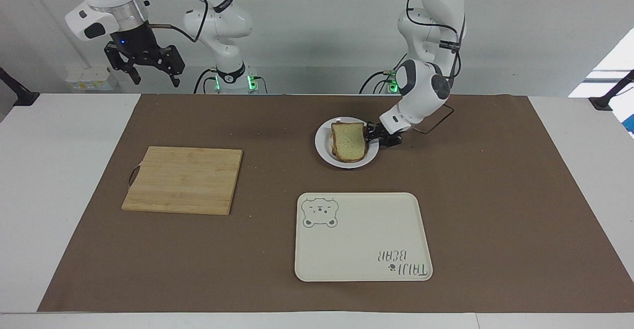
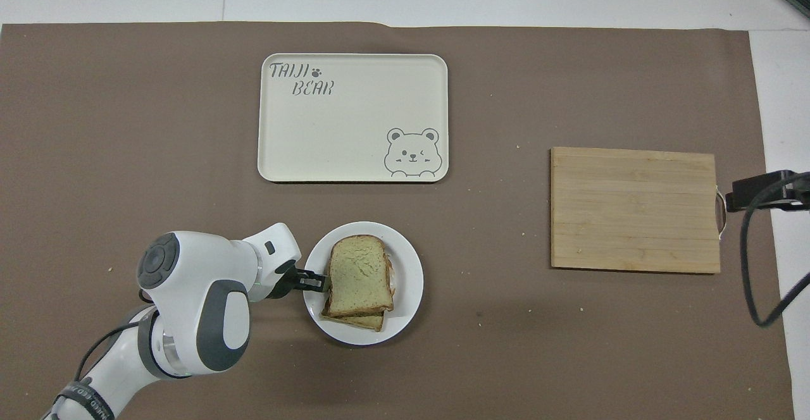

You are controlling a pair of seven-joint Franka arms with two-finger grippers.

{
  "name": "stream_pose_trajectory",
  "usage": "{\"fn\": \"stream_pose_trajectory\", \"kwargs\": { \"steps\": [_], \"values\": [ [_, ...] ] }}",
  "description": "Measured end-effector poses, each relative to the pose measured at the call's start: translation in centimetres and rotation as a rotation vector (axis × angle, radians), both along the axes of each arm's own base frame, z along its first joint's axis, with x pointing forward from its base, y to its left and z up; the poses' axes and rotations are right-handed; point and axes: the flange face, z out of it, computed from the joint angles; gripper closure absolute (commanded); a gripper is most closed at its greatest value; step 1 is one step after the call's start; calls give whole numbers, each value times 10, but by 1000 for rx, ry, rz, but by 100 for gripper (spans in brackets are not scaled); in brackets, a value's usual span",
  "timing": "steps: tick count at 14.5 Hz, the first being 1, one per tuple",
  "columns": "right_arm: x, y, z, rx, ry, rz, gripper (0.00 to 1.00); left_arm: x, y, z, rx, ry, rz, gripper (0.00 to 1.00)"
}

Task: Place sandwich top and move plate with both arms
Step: 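Grip the white plate rim with the left gripper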

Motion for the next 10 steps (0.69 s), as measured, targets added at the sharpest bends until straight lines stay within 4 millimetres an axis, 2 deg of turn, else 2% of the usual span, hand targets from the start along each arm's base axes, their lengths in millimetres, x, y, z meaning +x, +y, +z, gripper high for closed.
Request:
{"fn": "stream_pose_trajectory", "kwargs": {
  "steps": [3,10],
  "values": [
    [2,2,3,5,-27,3,0,1,1,3,-34,9,42,100],
    [-6,5,-1,6,-24,12,0,12,25,3,-97,38,111,100]
  ]
}}
